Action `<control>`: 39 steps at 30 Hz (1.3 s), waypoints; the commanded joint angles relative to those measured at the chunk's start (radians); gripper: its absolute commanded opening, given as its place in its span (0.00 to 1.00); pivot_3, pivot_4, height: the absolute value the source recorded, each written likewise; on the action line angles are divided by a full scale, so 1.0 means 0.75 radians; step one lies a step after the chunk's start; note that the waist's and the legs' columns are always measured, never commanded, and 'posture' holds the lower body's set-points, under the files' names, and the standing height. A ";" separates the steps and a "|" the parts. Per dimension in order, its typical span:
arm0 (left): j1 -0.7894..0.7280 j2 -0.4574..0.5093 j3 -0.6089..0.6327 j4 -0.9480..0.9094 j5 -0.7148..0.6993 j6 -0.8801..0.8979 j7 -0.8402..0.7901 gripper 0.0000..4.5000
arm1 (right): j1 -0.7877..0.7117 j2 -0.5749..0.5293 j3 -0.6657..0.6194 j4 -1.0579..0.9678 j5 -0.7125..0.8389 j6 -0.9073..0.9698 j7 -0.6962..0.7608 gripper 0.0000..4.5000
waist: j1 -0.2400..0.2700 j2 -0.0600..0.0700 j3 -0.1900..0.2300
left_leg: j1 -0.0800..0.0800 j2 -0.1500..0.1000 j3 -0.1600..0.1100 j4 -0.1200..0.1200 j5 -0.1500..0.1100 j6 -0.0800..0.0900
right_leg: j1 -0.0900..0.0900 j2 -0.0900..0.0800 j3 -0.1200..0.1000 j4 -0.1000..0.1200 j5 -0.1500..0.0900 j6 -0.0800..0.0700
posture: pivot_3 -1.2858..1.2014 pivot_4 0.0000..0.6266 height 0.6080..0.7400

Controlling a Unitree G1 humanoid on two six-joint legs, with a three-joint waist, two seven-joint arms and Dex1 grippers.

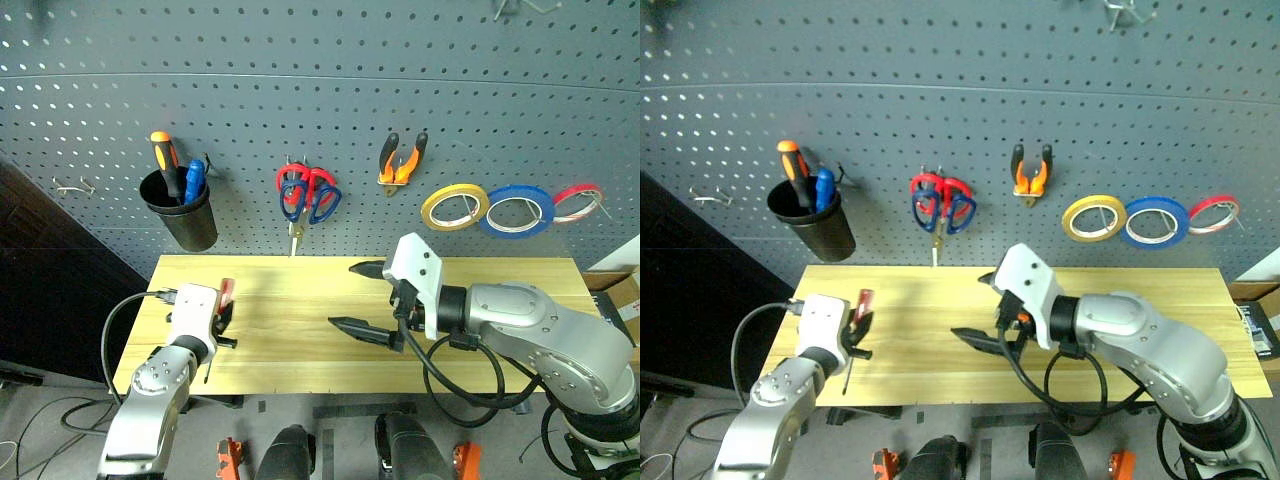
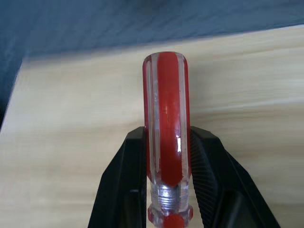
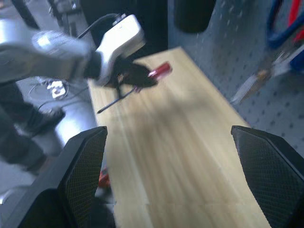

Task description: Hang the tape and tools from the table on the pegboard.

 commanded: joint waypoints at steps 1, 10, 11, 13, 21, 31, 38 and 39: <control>0.021 0.035 -0.075 -0.122 0.065 -0.336 -0.111 0.21 | -0.016 0.007 -0.076 -0.016 0.026 -0.076 0.039 1.00 | 0.010 0.000 0.000 | 0.000 0.000 0.000 0.000 0.000 0.000 | 0.000 0.000 0.000 0.000 0.000 0.000 | 0.52 0.28 1.00; -0.347 -0.055 -0.045 -0.238 0.090 -0.434 -0.026 0.21 | -0.067 -0.078 -0.202 -0.021 0.159 -0.058 0.122 1.00 | 0.024 -0.004 -0.006 | 0.000 0.000 0.001 0.001 0.000 0.001 | 0.001 0.002 -0.002 0.001 0.000 0.000 | 0.53 0.26 1.00; -0.382 -0.058 -0.039 -0.238 0.092 -0.428 -0.022 0.21 | -0.071 -0.086 -0.207 -0.014 0.160 -0.063 0.127 1.00 | 0.025 -0.004 -0.008 | 0.000 0.000 0.001 0.001 0.000 0.001 | 0.001 0.003 -0.002 0.002 0.000 0.000 | 0.53 0.25 1.00; -0.479 -0.063 -0.014 -0.223 0.082 -0.408 -0.007 0.21 | -0.078 -0.105 -0.217 0.003 0.150 -0.076 0.141 1.00 | 0.023 -0.004 -0.014 | 0.000 0.000 0.003 0.001 0.000 0.001 | 0.000 0.004 -0.001 0.003 0.000 0.000 | 0.54 0.24 1.00; -0.840 -0.071 0.160 -0.103 0.045 -0.234 0.143 0.21 | -0.137 -0.168 -0.228 0.092 0.096 -0.155 0.214 1.00 | 0.041 -0.007 -0.038 | 0.001 0.001 0.004 0.003 0.000 0.001 | 0.000 0.009 0.000 0.004 0.000 0.000 | 0.55 0.18 1.00; -0.939 -0.064 0.243 -0.074 0.007 -0.129 0.226 0.21 | -0.235 -0.170 -0.311 0.161 0.171 -0.152 0.216 1.00 | 0.044 -0.010 -0.059 | 0.001 0.002 0.005 0.003 0.000 0.000 | -0.001 0.010 0.001 0.005 0.000 0.000 | 0.56 0.16 1.00; -1.027 -0.057 0.234 -0.093 -0.012 -0.125 0.242 0.21 | -0.249 -0.176 -0.311 0.169 0.174 -0.157 0.213 1.00 | 0.047 -0.014 -0.077 | 0.001 0.001 0.005 0.003 0.000 0.000 | -0.001 0.010 0.002 0.006 0.001 -0.001 | 0.56 0.15 1.00; -1.026 -0.057 0.234 -0.101 -0.011 -0.120 0.242 0.21 | -0.250 -0.177 -0.309 0.170 0.174 -0.157 0.215 1.00 | 0.047 -0.013 -0.081 | 0.001 0.001 0.005 0.004 0.000 0.000 | -0.001 0.010 0.002 0.006 0.001 -0.001 | 0.56 0.16 1.00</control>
